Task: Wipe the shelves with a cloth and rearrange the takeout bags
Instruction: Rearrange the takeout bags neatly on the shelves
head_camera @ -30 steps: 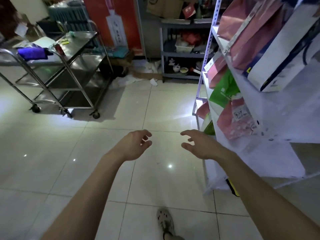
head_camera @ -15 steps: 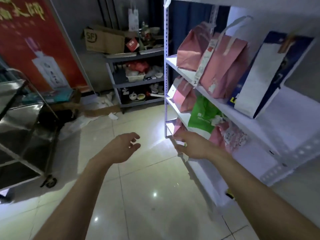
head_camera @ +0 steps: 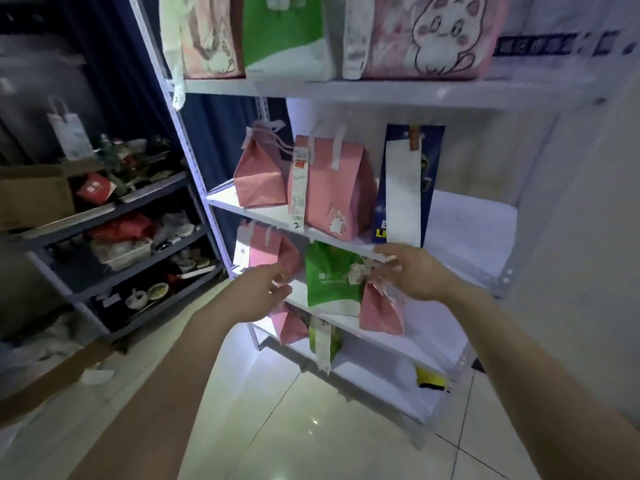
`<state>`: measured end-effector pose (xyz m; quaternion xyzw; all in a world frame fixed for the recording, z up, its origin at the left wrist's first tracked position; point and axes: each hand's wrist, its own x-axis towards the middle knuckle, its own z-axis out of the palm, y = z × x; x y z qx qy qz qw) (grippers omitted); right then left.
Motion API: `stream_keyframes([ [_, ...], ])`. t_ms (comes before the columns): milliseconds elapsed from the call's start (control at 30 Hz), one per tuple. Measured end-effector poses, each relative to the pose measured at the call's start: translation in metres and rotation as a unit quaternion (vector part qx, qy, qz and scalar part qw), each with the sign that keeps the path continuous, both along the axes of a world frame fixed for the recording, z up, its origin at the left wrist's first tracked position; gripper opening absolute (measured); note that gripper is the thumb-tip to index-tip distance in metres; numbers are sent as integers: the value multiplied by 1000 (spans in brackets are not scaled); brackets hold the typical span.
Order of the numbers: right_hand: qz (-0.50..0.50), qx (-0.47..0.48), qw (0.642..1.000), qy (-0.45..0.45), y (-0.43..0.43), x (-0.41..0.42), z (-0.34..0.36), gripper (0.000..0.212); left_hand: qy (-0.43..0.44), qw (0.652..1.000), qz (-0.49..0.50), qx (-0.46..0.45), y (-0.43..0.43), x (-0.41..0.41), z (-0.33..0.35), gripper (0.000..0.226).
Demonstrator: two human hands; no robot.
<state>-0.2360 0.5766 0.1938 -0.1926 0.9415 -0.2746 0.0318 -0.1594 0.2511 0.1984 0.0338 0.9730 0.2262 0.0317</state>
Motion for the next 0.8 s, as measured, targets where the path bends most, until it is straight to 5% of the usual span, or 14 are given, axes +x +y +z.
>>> stream_keyframes([
  [233, -151, -99, 983, 39, 0, -55, -16, 44, 35, 997, -66, -31, 11, -112, 19, 36],
  [333, -284, -145, 940, 122, 4, -77, -31, 41, 89, 994, -62, -22, 17, -146, 11, 47],
  [433, -382, -179, 891, 165, 10, -96, -39, 58, 177, 978, -87, -70, 31, -177, 0, 68],
  [633, -406, -254, 877, 36, 18, -130, -44, 108, 333, 922, -156, -120, 75, -235, 22, 109],
  [800, -377, -289, 880, 24, 2, -144, -61, 96, 316, 921, -168, -155, 73, -311, 55, 138],
])
